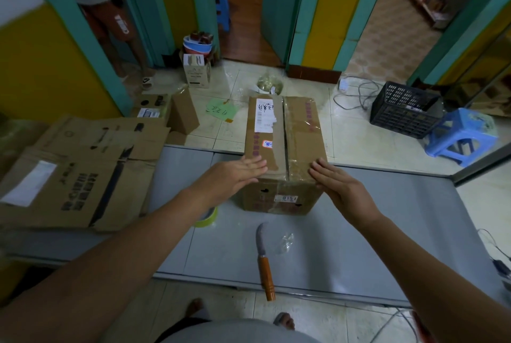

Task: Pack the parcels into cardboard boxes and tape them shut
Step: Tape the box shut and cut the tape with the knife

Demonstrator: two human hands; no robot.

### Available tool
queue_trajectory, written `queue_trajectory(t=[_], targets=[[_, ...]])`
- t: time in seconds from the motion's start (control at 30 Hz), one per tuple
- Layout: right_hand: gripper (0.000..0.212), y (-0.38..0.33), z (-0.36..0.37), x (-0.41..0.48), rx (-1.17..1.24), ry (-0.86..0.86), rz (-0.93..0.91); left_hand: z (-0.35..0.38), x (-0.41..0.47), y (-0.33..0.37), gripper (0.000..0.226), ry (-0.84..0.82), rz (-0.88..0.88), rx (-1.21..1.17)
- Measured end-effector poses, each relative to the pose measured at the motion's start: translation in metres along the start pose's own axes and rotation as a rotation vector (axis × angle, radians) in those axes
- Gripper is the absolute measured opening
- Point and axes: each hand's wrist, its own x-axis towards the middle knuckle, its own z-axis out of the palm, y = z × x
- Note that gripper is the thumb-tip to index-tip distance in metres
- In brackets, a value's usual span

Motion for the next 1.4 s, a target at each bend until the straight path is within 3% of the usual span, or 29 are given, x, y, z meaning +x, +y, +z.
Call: queue_trajectory(t=[0.47, 0.6, 0.67, 0.73, 0.8, 0.93, 1.07, 1.2, 1.4], targets=[[0.047, -0.005, -0.001, -0.014, 0.046, 0.086, 0.125, -0.007, -0.008, 0.007, 0.051, 0.038, -0.049, -0.059], [0.055, -0.013, 0.002, -0.024, 0.078, 0.175, 0.405, -0.011, -0.017, 0.022, 0.059, 0.17, -0.248, -0.048], [0.04, -0.017, 0.005, -0.03, 0.076, 0.23, 0.486, -0.01, -0.02, 0.034, 0.052, 0.292, -0.409, -0.112], [0.021, -0.022, 0.007, -0.033, 0.092, 0.247, 0.477, -0.01, -0.019, 0.041, 0.039, 0.305, -0.525, -0.185], [0.013, -0.026, 0.008, -0.032, 0.091, 0.251, 0.479, -0.011, -0.018, 0.042, 0.028, 0.272, -0.566, -0.243], [0.009, -0.03, 0.012, -0.029, 0.093, 0.293, 0.552, -0.012, -0.016, 0.046, 0.027, 0.304, -0.582, -0.325], [0.016, -0.041, 0.017, -0.031, 0.136, 0.317, 0.622, -0.004, -0.018, 0.05, 0.027, 0.408, -0.656, -0.419], [0.027, -0.076, 0.024, -0.03, 0.325, 0.354, 0.698, 0.011, -0.025, 0.067, 0.04, 0.464, -0.663, -0.486], [0.07, -0.117, 0.049, -0.013, 0.766, 0.336, 0.777, 0.036, -0.023, 0.088, 0.051, 0.493, -0.698, -0.594]])
